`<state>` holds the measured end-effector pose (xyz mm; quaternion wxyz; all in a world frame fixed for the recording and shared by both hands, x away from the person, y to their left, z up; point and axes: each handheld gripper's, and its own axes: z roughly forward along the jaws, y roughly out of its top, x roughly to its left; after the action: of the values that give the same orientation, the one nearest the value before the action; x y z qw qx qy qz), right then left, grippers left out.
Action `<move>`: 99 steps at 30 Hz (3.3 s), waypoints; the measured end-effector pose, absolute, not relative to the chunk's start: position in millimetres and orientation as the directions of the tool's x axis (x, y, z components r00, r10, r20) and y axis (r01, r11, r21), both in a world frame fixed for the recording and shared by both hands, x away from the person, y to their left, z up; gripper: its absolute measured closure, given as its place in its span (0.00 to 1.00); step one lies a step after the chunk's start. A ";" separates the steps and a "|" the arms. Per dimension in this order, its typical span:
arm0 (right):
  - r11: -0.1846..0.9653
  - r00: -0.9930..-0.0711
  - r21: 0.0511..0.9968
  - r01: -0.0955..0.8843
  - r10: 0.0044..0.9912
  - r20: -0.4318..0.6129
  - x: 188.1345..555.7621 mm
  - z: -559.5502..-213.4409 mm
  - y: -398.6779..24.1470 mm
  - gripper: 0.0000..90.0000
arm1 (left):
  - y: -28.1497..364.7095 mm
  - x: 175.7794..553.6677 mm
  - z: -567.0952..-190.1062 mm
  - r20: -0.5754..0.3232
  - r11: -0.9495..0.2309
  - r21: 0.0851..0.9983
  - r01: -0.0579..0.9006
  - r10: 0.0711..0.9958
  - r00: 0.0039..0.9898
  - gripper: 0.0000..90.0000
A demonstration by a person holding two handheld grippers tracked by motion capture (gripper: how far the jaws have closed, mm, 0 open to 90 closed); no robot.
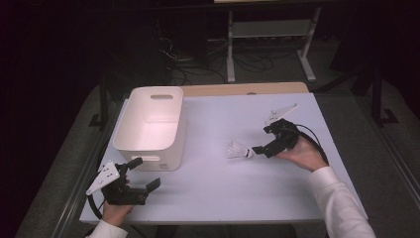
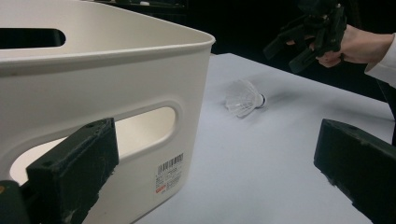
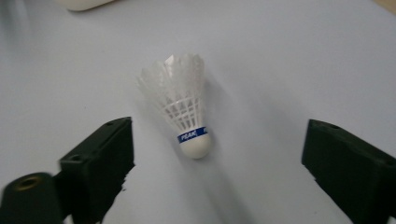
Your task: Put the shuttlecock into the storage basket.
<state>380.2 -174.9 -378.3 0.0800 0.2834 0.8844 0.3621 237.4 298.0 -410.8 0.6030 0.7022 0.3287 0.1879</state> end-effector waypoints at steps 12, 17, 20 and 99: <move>0.605 -0.834 0.659 0.448 0.547 0.064 392.8 -368.4 -175.6 0.00 | 297.5 237.4 -411.0 -0.133 -0.057 0.970 0.236 0.688 0.713 0.00; 0.609 -0.838 0.650 0.454 0.540 0.079 395.7 -370.9 -174.9 0.00 | 297.4 237.3 -411.0 -0.131 -0.060 0.970 0.235 0.688 0.714 0.00; 0.622 -0.846 0.640 0.450 0.527 0.083 398.0 -374.8 -174.0 0.00 | 297.1 237.5 -411.1 -0.132 -0.058 0.970 0.236 0.688 0.714 0.00; 0.764 -0.944 0.569 0.303 0.324 0.067 406.5 -401.1 -140.7 0.70 | 296.3 237.3 -410.8 -0.129 -0.061 0.971 0.232 0.685 0.717 0.00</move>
<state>406.5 -140.7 -401.1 0.0179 0.1670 0.9390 0.3000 237.3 296.3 -410.8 0.6029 0.7037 0.3257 0.1876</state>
